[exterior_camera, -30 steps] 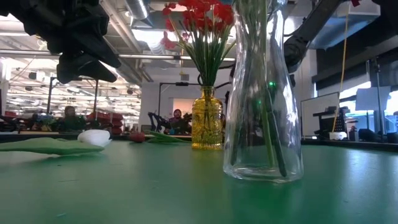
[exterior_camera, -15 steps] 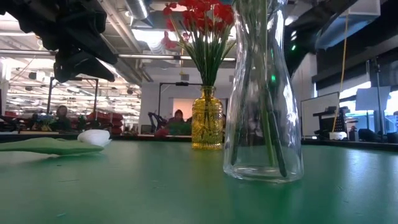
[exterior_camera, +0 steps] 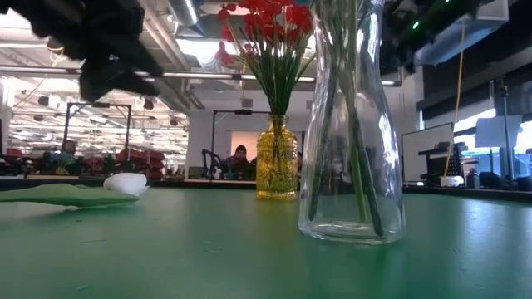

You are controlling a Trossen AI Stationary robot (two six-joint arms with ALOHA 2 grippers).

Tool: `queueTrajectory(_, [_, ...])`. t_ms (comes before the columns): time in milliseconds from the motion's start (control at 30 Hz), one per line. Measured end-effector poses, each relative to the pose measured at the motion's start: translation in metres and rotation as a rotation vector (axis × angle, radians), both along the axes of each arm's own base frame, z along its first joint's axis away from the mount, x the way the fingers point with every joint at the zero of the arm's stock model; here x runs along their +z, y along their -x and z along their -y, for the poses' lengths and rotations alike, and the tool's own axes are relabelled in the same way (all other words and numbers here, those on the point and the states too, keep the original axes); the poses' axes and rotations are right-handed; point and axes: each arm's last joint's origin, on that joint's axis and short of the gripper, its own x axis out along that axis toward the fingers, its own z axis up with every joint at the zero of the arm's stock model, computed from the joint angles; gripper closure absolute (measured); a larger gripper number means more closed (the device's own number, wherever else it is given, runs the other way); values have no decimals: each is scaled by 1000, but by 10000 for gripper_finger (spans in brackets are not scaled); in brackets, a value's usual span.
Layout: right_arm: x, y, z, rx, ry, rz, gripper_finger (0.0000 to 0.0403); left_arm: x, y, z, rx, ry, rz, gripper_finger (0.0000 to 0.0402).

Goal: Sort flowers into vase by color
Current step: Put the dark red flower into the yellow vase

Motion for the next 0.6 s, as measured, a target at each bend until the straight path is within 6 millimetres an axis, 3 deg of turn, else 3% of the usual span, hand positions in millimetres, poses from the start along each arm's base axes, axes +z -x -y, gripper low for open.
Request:
queueTrajectory(133, [23,22,-14,51,13,152,403,27,-3,0,-15,-95,77,239])
queueTrajectory(300, [42,39,-29,183,-6,326,403,75,0,-4,-19,-237,175,239])
queueTrajectory(433, [53,39,-40,325,-21,434,403,114,5,-8,2,-334,258,239])
queueTrajectory(600, [58,23,-56,465,-22,502,403,160,6,-12,50,-451,413,239])
